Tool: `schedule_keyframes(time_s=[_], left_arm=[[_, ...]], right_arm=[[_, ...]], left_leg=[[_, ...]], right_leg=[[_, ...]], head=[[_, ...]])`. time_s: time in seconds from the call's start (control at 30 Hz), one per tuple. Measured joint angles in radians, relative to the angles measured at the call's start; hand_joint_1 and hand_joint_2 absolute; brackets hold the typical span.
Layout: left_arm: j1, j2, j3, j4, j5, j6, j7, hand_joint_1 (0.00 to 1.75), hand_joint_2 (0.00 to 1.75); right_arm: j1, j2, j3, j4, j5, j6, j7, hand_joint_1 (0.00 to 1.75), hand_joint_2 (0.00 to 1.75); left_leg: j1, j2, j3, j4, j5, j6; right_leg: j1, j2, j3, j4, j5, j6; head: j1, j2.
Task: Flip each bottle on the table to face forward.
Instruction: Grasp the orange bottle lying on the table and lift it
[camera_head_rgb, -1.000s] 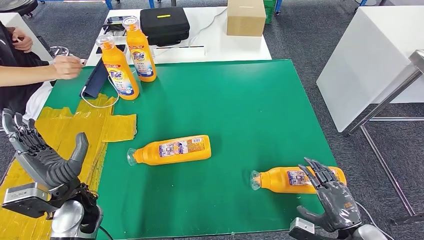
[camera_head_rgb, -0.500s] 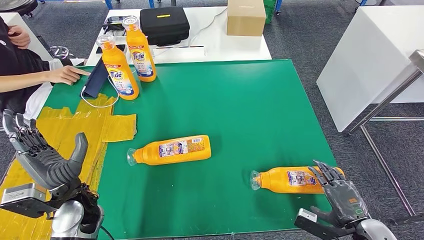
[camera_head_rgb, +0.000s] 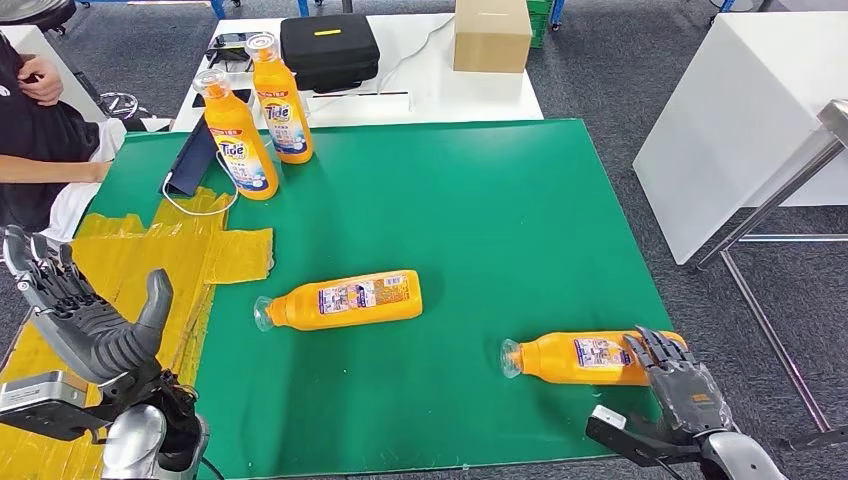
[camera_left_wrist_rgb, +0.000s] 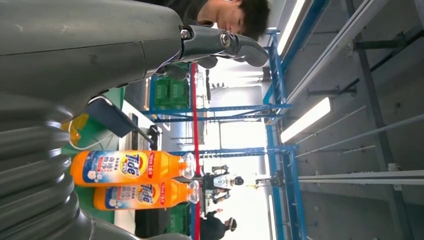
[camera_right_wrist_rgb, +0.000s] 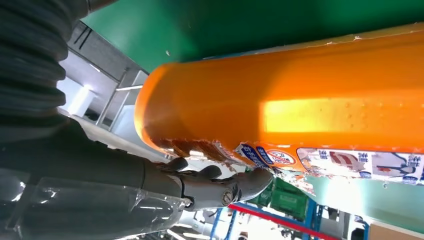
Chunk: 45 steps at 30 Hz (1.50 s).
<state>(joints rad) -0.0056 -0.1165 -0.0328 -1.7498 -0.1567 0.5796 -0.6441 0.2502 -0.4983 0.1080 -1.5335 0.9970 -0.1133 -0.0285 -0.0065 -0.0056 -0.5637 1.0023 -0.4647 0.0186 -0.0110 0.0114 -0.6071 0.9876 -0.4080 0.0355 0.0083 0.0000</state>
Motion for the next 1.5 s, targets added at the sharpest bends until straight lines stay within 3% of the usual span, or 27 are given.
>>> schedule_keyframes(time_s=[0.2, 0.43, 0.53, 0.6, 0.7, 0.73, 0.83, 0.97, 1.3, 1.5], left_arm=[[0.001, 0.0, -0.001, 0.0, -0.02, -0.041, 0.039, 0.0, 1.75], [0.006, 0.028, -0.047, 0.002, -0.079, -0.193, 0.12, 0.0, 1.75], [0.008, 0.039, -0.066, 0.002, -0.084, -0.208, 0.127, 0.0, 1.75], [0.009, 0.046, -0.073, 0.003, -0.089, -0.219, 0.131, 0.0, 1.75], [0.012, 0.062, -0.091, 0.004, -0.117, -0.299, 0.143, 0.0, 1.75], [0.015, 0.07, -0.101, 0.004, -0.13, -0.337, 0.146, 0.0, 1.75], [0.024, 0.095, -0.141, 0.006, -0.183, -0.432, 0.149, 0.0, 1.75], [0.036, 0.127, -0.186, 0.011, -0.24, -0.478, 0.156, 0.0, 1.75], [0.04, 0.159, -0.218, 0.021, -0.274, -0.535, 0.161, 0.0, 1.75], [0.041, 0.161, -0.224, 0.021, -0.26, -0.57, 0.165, 0.0, 1.75]], right_arm=[[-0.073, 0.012, 0.013, 0.09, 0.055, -0.013, 0.031, 0.01, 1.75], [-0.128, 0.024, 0.018, 0.16, 0.083, -0.021, 0.029, 0.09, 1.75], [-0.141, 0.029, 0.019, 0.176, 0.086, -0.021, 0.026, 0.17, 1.75], [-0.146, 0.031, 0.019, 0.184, 0.086, -0.021, 0.024, 0.45, 1.75], [-0.151, 0.034, 0.019, 0.196, 0.086, -0.023, 0.004, 1.14, 1.75], [-0.153, 0.036, 0.019, 0.201, 0.087, -0.023, -0.004, 1.27, 1.75], [-0.159, 0.042, 0.019, 0.213, 0.089, -0.024, -0.024, 1.4, 1.75], [-0.167, 0.048, 0.018, 0.221, 0.079, -0.038, -0.06, 1.74, 1.75], [-0.13, 0.133, -0.007, 0.141, -0.069, -0.109, -0.269, 1.75, 1.75], [-0.129, 0.258, -0.042, 0.045, -0.2, -0.224, -0.382, 1.75, 1.75]], left_leg=[[0.0, 0.0, 0.003, 0.0, 0.0, 0.0], [0.0, 0.001, 0.007, 0.0, 0.0, 0.0], [0.0, 0.001, 0.008, 0.0, -0.001, 0.001], [0.0, 0.001, 0.009, 0.0, -0.001, 0.001], [0.0, 0.001, 0.01, 0.0, -0.001, 0.001], [0.0, 0.001, 0.01, 0.0, -0.001, 0.001], [0.0, 0.001, 0.011, 0.0, -0.001, 0.001], [0.0, 0.001, 0.012, 0.0, -0.001, 0.001], [0.001, 0.001, 0.009, 0.0, -0.001, 0.001], [0.001, 0.001, 0.008, -0.001, 0.0, 0.0]], right_leg=[[0.0, 0.0, 0.003, 0.0, 0.0, 0.0], [0.0, 0.0, 0.007, 0.0, 0.0, 0.0], [0.0, 0.0, 0.009, 0.0, 0.0, 0.0], [0.0, 0.0, 0.01, -0.001, 0.0, 0.0], [0.0, 0.0, 0.011, -0.001, 0.0, 0.0], [0.0, 0.0, 0.011, -0.001, 0.0, 0.0], [0.0, 0.001, 0.011, -0.001, 0.0, 0.0], [0.0, 0.001, 0.011, -0.001, 0.0, 0.0], [0.001, 0.001, 0.009, 0.0, 0.0, 0.0], [0.001, 0.001, 0.008, 0.0, 0.0, 0.0]], head=[[0.0, 0.0], [0.0, 0.0], [0.0, 0.0], [0.0, 0.0], [0.0, 0.0], [0.0, 0.0], [0.0, 0.0], [0.0, 0.0], [0.0, 0.0], [0.0, 0.0]])
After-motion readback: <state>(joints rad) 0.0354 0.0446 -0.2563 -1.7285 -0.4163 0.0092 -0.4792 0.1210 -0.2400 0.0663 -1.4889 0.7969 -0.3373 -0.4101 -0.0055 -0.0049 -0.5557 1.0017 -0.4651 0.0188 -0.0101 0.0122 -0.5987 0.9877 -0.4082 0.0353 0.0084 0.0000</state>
